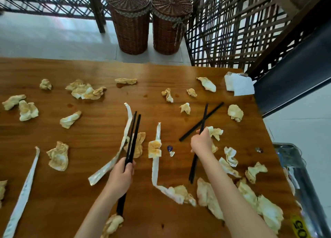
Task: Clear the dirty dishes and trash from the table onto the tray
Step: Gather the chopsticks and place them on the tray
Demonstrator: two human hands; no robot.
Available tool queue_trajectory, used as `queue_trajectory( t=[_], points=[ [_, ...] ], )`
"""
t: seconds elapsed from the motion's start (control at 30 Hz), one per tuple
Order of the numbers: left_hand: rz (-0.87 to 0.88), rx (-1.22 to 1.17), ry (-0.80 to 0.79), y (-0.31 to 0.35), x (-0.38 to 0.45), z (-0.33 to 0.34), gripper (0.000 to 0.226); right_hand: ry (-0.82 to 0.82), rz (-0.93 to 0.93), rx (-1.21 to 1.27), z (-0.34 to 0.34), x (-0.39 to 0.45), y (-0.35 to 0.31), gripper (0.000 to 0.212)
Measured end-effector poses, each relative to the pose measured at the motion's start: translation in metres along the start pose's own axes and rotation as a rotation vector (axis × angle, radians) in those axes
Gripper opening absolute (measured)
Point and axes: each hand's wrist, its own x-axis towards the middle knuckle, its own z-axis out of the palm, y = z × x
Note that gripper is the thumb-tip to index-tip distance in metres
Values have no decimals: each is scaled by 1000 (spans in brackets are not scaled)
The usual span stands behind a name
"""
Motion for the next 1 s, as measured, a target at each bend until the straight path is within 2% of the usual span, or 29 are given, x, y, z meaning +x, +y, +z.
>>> queue_trajectory(
  t=[0.07,0.23,0.37,0.5,0.7,0.83,0.9,1.0],
  points=[
    [-21,-24,21,8,2,14,20,15,59,32,-10,27,-6,11],
    [-24,-51,89,22,6,43,19,86,175,139,-27,79,-23,31],
    [-23,-36,126,30,10,57,20,30,225,167,-34,103,-31,13],
    [-28,-21,143,37,12,66,23,-34,232,80,-40,119,-35,8],
    [-42,-38,125,39,15,67,20,-161,215,-111,-49,128,-48,21],
    [-41,-47,134,38,17,68,19,-65,134,-212,-49,136,-48,14],
    [-39,-48,134,37,17,68,19,5,93,-198,-48,140,-45,10],
    [-41,-51,138,34,17,69,20,23,104,-141,-43,144,-42,8]
  ],
)
